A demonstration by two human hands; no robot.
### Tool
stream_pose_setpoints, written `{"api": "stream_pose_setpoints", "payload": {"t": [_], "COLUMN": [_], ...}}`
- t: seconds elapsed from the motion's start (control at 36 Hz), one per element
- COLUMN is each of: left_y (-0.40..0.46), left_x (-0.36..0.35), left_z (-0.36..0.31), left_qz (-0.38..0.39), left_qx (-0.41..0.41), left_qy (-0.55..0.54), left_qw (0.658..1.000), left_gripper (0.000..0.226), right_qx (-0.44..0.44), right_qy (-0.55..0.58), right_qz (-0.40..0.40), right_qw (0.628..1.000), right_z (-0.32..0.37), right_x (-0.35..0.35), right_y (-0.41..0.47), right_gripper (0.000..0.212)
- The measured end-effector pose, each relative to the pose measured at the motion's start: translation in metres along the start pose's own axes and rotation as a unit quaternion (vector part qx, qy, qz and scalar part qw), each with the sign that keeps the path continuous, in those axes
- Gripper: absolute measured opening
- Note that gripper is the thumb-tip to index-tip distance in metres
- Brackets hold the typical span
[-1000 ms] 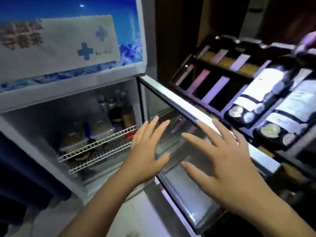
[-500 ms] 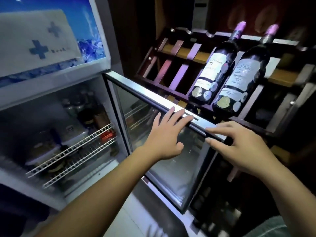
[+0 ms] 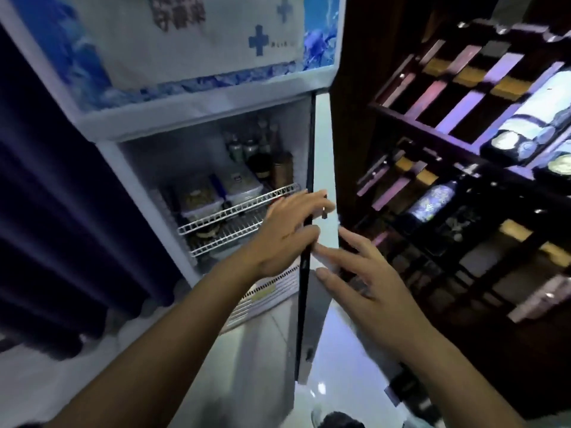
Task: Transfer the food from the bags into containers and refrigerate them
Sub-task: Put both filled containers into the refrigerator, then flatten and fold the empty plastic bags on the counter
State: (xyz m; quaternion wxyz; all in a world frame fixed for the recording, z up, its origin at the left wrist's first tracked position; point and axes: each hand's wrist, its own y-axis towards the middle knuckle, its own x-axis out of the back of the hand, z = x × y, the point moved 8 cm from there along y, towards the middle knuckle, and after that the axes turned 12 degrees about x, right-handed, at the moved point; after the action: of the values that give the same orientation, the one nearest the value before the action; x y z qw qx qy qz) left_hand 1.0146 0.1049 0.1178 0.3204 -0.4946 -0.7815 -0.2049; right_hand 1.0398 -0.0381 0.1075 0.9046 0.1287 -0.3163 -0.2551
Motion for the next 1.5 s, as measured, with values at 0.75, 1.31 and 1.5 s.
{"api": "stream_pose_setpoints", "payload": {"t": [0.75,1.31,1.5], "left_y": [0.029,-0.085,-0.271], "left_x": [0.135,0.138,0.051], "left_z": [0.272,0.296,0.281], "left_qz": [-0.246,-0.288,-0.306], "left_qx": [0.362,0.458,0.706], "left_qy": [0.345,0.160,0.056], "left_qw": [0.830,0.825,0.636], "left_gripper": [0.101,0.092,0.101], "right_qx": [0.081,0.152,0.199], "right_qy": [-0.300,-0.083,-0.052], "right_qz": [0.198,0.329,0.486], "right_qw": [0.930,0.928,0.849], "right_z": [-0.139,-0.112,-0.053], "right_x": [-0.168,-0.286,-0.393], "right_y": [0.293,0.278,0.197], "right_gripper": [0.096,0.082,0.083]}}
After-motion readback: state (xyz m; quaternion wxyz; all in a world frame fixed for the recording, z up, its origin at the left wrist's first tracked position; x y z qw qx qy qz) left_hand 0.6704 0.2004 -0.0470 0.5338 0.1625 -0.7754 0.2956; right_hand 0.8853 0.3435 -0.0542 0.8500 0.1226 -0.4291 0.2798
